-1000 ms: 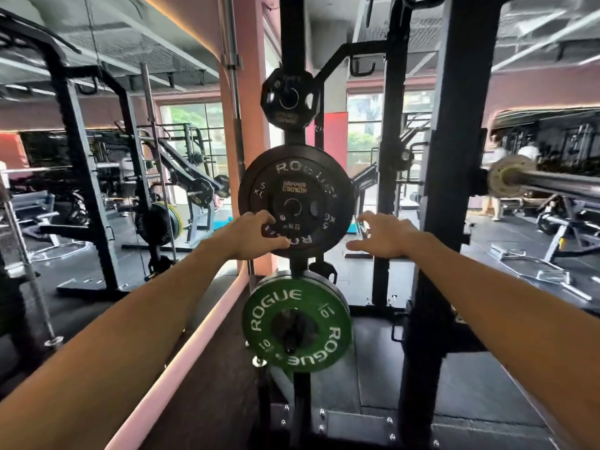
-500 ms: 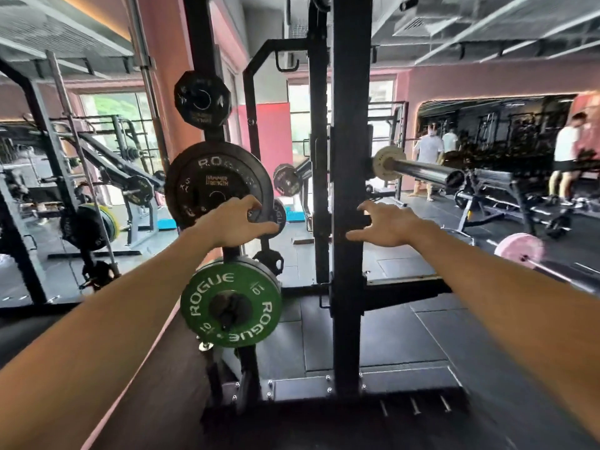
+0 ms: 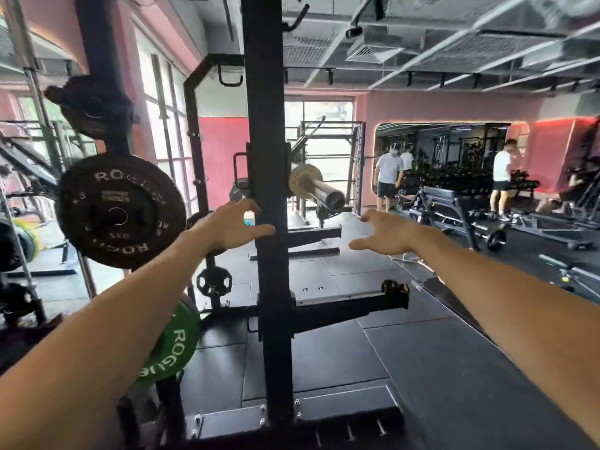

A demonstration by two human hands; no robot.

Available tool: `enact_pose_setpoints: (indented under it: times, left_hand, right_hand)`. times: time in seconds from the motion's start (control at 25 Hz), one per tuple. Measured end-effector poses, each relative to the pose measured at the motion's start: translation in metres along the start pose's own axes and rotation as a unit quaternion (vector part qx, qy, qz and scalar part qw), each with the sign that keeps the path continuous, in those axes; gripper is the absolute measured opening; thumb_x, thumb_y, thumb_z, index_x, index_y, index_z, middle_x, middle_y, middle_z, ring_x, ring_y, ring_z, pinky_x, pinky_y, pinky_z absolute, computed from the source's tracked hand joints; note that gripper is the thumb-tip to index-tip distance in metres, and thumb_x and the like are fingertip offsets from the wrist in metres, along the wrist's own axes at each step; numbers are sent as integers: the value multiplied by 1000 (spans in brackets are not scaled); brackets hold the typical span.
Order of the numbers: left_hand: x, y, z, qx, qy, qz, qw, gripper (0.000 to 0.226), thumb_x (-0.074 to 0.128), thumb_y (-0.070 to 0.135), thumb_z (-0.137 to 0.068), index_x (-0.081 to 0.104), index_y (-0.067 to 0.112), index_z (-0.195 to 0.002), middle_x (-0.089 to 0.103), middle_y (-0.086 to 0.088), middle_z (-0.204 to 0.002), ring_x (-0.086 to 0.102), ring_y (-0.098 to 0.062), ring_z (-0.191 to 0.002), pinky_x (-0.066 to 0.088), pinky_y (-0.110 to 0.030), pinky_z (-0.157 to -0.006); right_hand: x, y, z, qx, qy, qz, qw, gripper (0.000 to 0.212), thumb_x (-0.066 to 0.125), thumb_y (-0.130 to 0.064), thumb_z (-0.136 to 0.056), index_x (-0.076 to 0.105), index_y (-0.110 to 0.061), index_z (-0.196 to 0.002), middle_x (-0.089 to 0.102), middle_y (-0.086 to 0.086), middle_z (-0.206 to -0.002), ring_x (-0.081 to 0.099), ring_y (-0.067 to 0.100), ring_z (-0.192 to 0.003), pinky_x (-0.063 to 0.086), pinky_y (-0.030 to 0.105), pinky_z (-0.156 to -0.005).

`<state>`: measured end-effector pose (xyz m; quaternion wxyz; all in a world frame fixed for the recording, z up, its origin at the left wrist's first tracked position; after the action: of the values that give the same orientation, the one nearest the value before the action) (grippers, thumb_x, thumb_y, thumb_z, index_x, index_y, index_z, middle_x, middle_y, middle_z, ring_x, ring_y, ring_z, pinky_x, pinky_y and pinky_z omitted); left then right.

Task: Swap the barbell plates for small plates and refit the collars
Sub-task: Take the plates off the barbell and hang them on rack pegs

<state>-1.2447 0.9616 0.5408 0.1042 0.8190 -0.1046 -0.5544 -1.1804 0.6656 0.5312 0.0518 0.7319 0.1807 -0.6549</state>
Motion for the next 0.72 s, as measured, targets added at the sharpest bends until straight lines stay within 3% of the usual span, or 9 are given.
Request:
enact_pose_setpoints:
  times: [0.28, 0.52, 0.72]
  left_hand:
    - [32, 49, -61, -35, 24, 15, 999, 65, 62, 60, -81, 48, 24, -132, 53, -7, -127, 52, -22, -103, 45, -38, -92]
    - [49, 42, -123, -50, 61, 30, 996, 48, 56, 42, -91, 49, 18, -133, 53, -11, -133, 52, -23, -106, 45, -38, -94]
    - [71, 14, -199, -56, 79, 22, 995, 44, 51, 41, -95, 48, 14, -130, 55, -12, -129, 54, -27, -110, 45, -42, -95]
  right_hand:
    - [-12, 81, -54, -25, 13, -11, 1000, 68, 46, -56, -93, 31, -16, -146, 38, 9, -150, 42, 30, -132, 38, 40, -104]
    - [-22, 87, -119, -60, 51, -29, 997, 51, 38, -42, -100, 35, -10, -140, 48, 15, -139, 49, 33, -121, 41, 43, -100]
    - [-21, 87, -201, -70, 67, -39, 995, 46, 33, -40, -102, 40, -9, -135, 53, 15, -132, 52, 31, -115, 42, 42, -97]
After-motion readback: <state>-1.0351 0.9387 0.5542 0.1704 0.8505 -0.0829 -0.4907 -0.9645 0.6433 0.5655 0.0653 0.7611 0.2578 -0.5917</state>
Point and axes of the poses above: each hand's wrist, its own z-axis away from the middle knuckle, its own x-axis out of the palm, y = z × x, the point moved 3 cm from there along -z, towards the middle knuckle
